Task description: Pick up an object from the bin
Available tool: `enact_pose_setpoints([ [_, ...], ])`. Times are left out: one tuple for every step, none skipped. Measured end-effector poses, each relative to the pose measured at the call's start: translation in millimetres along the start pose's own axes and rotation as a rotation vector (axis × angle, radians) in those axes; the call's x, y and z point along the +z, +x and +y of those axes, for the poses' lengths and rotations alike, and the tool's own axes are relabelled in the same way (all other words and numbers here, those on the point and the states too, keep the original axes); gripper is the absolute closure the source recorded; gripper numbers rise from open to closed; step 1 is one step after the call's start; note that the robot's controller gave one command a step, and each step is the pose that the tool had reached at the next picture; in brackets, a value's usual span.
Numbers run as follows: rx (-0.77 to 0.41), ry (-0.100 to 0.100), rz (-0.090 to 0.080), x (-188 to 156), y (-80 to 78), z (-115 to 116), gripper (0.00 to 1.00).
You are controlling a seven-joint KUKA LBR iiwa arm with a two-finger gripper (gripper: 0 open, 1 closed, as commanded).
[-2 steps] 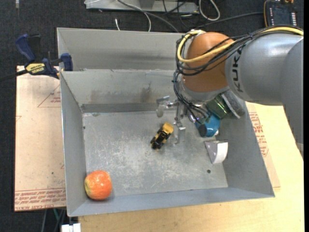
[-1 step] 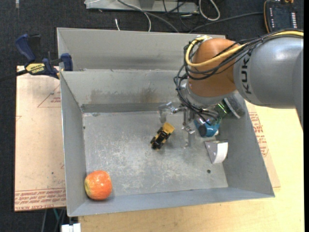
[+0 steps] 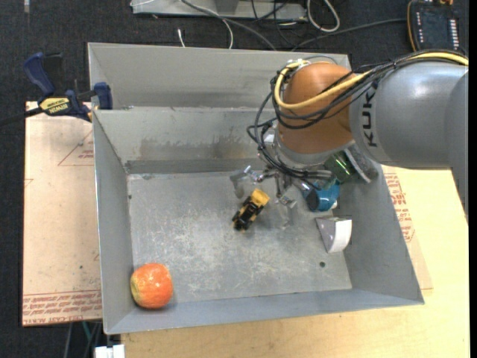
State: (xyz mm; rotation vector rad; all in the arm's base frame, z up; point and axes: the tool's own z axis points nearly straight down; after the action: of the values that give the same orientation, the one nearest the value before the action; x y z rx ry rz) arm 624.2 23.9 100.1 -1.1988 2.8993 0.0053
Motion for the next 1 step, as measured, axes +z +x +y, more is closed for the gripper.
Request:
enact_pose_setpoints([
  [-0.263,0.004,-0.006,30.3,-16.1,0.5,0.00],
])
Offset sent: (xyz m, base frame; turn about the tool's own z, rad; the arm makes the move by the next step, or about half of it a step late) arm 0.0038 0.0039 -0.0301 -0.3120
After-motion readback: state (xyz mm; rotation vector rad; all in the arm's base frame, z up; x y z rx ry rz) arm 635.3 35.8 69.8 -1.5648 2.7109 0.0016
